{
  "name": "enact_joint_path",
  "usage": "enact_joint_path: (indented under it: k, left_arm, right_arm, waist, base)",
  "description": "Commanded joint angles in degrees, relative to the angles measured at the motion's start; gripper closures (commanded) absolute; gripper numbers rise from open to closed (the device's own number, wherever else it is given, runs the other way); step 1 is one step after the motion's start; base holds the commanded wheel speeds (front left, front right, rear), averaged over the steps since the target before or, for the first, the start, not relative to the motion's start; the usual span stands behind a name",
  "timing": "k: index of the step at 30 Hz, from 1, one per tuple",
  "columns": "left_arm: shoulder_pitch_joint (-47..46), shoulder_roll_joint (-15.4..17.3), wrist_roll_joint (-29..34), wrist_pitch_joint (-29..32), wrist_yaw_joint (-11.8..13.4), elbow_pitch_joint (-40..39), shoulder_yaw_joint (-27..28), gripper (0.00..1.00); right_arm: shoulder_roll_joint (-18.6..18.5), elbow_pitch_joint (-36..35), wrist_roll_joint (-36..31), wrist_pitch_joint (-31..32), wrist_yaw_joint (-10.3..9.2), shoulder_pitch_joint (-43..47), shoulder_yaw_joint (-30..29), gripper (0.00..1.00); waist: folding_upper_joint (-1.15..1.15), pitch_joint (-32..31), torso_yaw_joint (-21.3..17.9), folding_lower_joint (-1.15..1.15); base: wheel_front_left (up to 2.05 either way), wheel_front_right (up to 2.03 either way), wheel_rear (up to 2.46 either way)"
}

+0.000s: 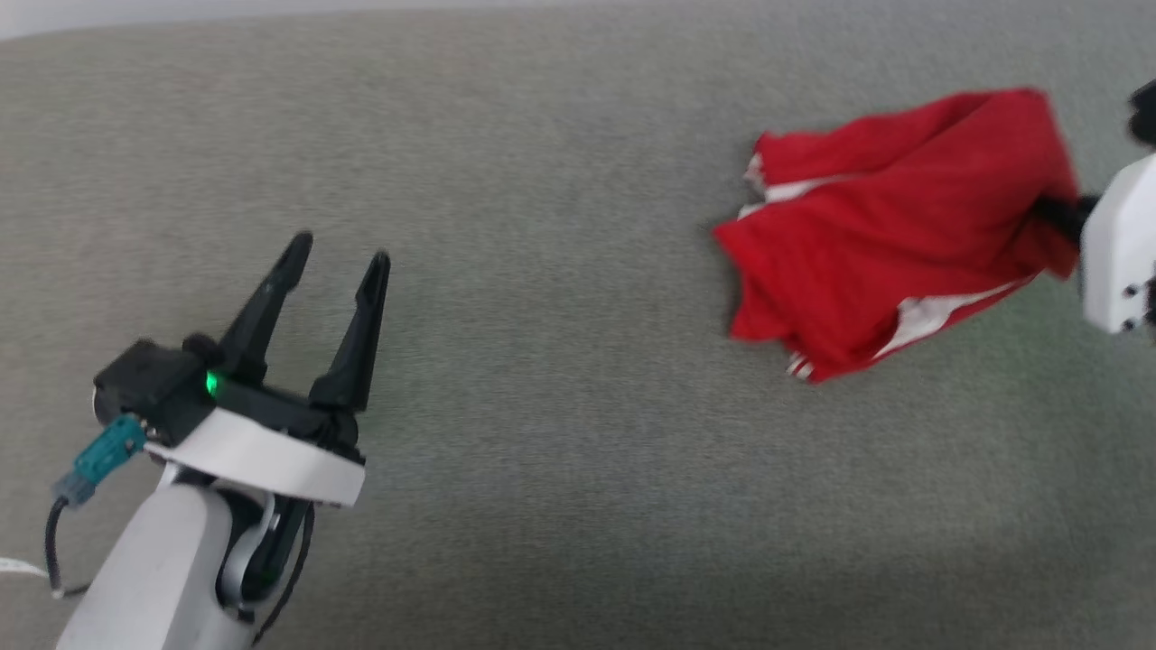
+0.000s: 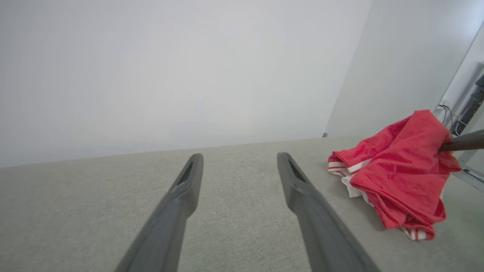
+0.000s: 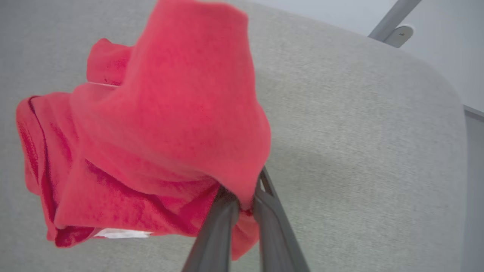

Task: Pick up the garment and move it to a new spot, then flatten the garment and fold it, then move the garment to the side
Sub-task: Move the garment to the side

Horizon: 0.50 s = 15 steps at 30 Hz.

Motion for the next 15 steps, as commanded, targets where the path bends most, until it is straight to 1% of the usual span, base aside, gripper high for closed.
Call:
enact_joint_path:
  k: [1,10,15]
  left_arm:
    - [-1.7,0.2,0.7,-0.3,-0.2,-0.2,-0.4,0.00]
    - [-8.4,1.0,1.7,-0.3,-0.2,-1.3,-5.2,0.00]
    - [-12.3,1.0,1.7,-0.3,-0.2,-1.4,-8.5,0.00]
  right_arm:
    - [-0.4,0.4,-0.8,-1.0,-0.14,-1.1,-1.1,1.00]
    - [-1.0,2.7,-8.9,-5.8,-0.14,-4.3,-7.7,1.00]
    - [-2.4,4.4,-13.7,-9.1,-0.14,-5.8,-10.7,1.00]
  waist:
    - [0.00,2.2,-2.3,0.00]
    - [0.00,6.5,-7.6,0.00]
    - [0.00,8.8,-8.9,0.00]
  base:
    - [0.00,0.00,0.00]
    - [0.00,0.00,0.00]
    - [0.00,0.00,0.00]
